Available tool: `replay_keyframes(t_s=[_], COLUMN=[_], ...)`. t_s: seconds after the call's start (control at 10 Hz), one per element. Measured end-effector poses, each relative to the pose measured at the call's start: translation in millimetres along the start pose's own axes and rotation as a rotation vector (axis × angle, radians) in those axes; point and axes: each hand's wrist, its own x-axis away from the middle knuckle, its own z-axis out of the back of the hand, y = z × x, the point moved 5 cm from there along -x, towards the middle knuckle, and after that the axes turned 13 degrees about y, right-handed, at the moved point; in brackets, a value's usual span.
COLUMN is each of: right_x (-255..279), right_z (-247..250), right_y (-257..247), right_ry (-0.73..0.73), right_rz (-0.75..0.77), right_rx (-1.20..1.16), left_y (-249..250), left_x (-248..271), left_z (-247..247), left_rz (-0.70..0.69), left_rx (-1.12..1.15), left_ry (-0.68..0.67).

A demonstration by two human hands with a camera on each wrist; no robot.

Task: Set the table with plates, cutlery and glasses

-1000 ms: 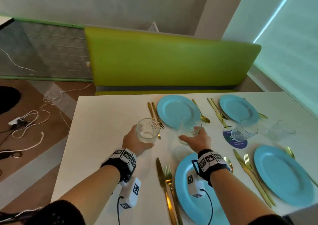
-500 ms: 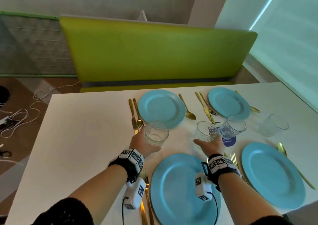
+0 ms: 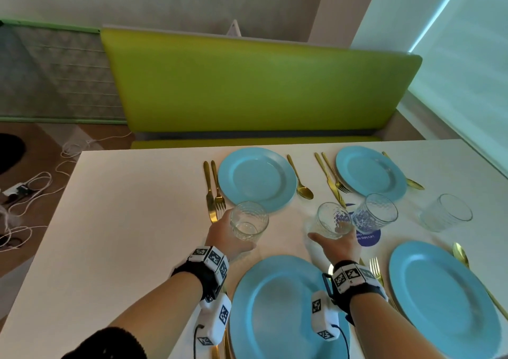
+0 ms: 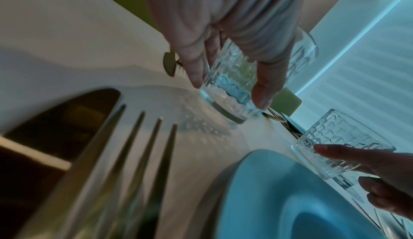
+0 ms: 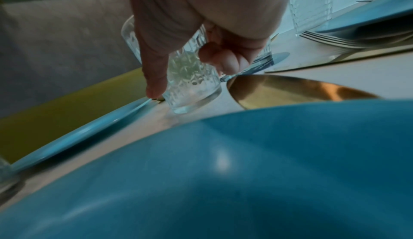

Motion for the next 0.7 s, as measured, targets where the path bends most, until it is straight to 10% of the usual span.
replay_keyframes(t_s=[0.7], right_x=[0], right_z=[30], right_y=[-11], right_ry=[-0.076], right_rz=[0.076], right_rx=[0.117], left_y=[-1], left_x=[14], left_z=[0], left_rz=[0.030], left_rx=[0.019], left_ry=[-0.067])
